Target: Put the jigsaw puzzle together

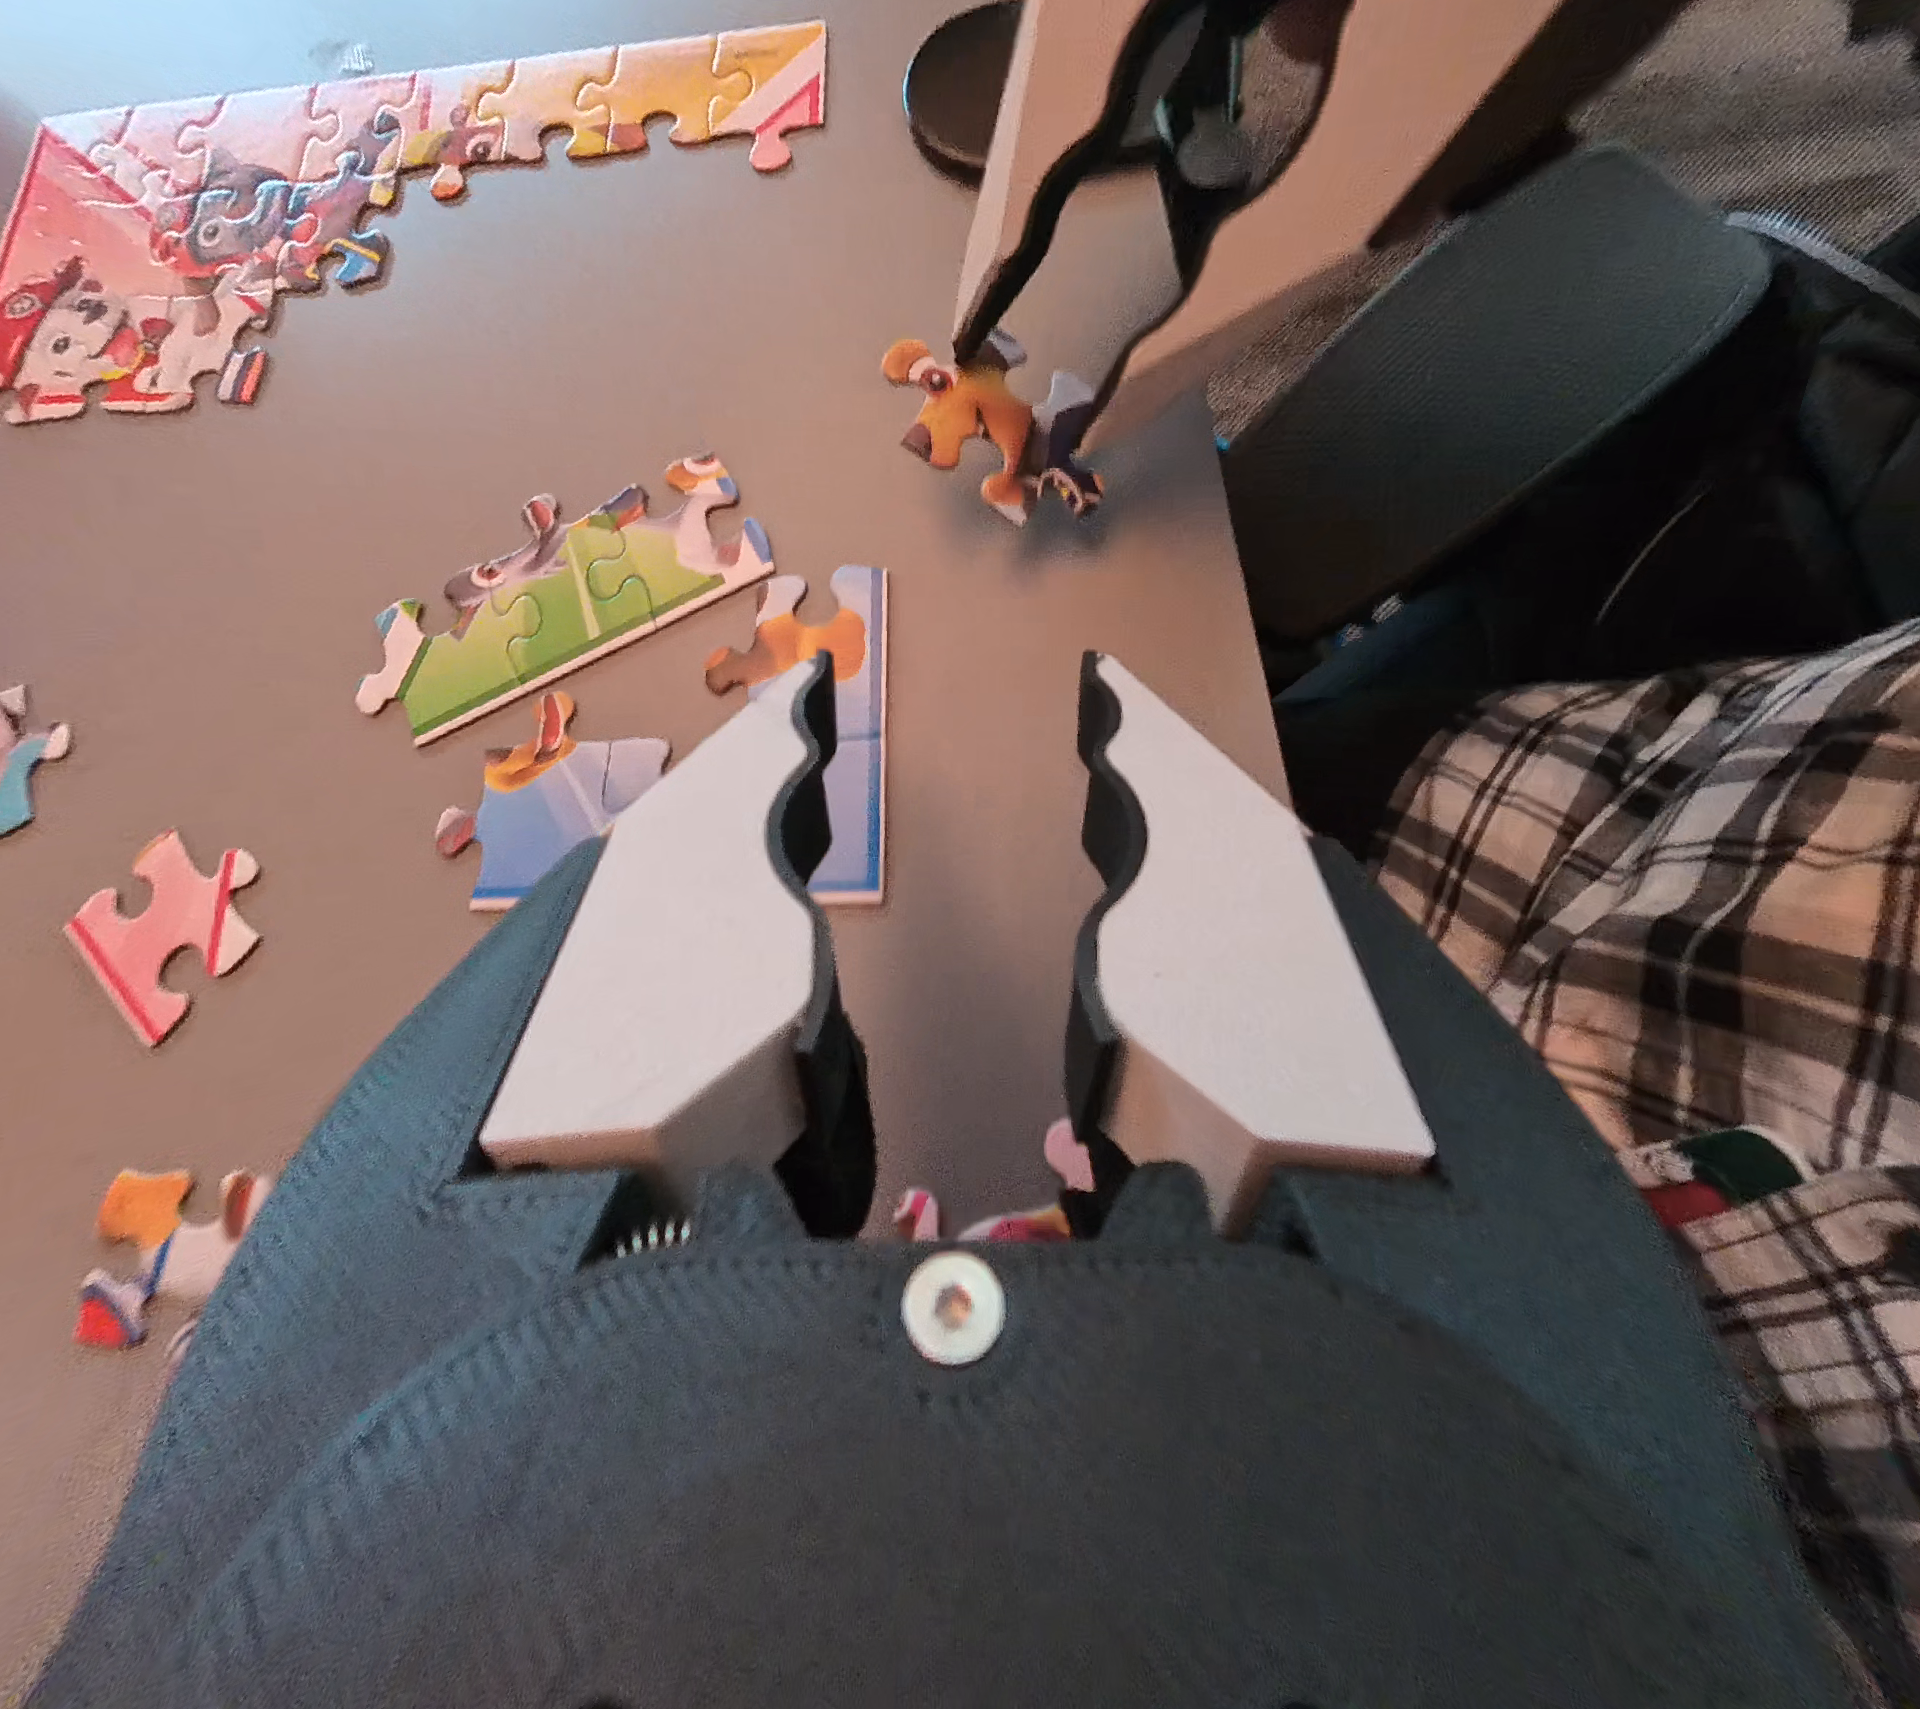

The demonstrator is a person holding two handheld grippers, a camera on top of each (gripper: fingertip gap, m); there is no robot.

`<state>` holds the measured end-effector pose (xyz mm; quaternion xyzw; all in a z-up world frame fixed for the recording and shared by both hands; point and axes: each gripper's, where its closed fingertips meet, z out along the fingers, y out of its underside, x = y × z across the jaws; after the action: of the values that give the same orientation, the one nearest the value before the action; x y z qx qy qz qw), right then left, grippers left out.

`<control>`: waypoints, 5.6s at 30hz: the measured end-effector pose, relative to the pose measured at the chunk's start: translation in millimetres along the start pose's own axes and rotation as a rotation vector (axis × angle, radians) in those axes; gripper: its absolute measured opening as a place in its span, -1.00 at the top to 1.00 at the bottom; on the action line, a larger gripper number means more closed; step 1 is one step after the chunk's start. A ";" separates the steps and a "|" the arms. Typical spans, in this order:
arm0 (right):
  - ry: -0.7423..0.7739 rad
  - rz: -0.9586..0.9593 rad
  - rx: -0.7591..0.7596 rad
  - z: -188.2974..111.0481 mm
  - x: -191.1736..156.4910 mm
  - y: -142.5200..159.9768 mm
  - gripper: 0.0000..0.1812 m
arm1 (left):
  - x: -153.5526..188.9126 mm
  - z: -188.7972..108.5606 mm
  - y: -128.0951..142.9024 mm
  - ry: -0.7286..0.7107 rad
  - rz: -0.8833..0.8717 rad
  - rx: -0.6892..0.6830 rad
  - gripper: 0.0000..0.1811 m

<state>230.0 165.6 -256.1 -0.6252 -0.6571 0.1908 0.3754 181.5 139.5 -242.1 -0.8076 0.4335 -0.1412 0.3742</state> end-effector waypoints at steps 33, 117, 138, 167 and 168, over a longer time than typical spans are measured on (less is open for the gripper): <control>-0.267 0.279 0.429 -16.2 2.6 -94.4 0.95 | -0.6 -21.1 -39.0 0.306 -0.292 0.356 0.99; -0.611 0.697 0.352 -12.6 68.1 -56.4 1.00 | -65.2 28.9 -62.9 -0.425 0.527 0.001 0.48; -0.125 0.639 0.235 -20.8 150.4 -11.0 0.69 | -104.3 74.7 -54.4 -0.205 0.261 -0.143 0.63; -0.042 0.609 0.081 23.7 185.0 19.8 0.68 | -145.9 127.7 -53.4 0.003 0.041 -0.360 0.63; -0.043 0.613 0.091 23.9 185.2 19.1 0.69 | -146.9 127.5 -53.0 0.004 0.043 -0.366 0.63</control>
<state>237.2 352.3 -238.0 -0.7726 -0.4365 0.3376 0.3140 197.6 337.6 -276.1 -0.8526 0.4696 -0.0533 0.2229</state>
